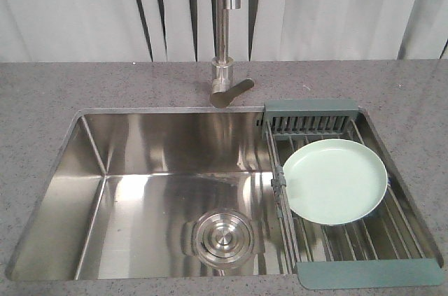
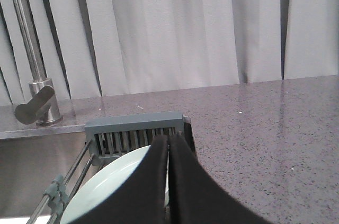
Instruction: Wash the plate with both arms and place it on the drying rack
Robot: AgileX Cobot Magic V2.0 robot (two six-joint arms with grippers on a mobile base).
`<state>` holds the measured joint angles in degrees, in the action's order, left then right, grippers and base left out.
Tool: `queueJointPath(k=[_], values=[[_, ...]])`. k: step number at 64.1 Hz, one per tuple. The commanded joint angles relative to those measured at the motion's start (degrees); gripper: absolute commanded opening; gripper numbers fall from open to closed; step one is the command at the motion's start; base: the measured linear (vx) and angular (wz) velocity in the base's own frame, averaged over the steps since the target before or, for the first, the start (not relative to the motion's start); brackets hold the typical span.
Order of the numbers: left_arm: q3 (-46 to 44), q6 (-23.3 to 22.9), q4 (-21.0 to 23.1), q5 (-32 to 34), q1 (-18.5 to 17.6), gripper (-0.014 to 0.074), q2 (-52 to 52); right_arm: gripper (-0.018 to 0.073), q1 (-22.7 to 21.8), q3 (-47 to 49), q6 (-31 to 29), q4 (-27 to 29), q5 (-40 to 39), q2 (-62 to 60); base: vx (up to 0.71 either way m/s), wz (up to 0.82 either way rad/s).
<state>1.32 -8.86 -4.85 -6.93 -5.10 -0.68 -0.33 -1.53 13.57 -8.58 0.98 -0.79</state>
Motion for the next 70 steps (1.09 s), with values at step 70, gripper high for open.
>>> queueJointPath(k=[70], values=[[1.29,0.01,0.5,3.76,0.04,-0.0006,-0.89,-0.0004,-0.4,-0.21,0.01,-0.13,-4.75,-0.4,0.0,0.0]])
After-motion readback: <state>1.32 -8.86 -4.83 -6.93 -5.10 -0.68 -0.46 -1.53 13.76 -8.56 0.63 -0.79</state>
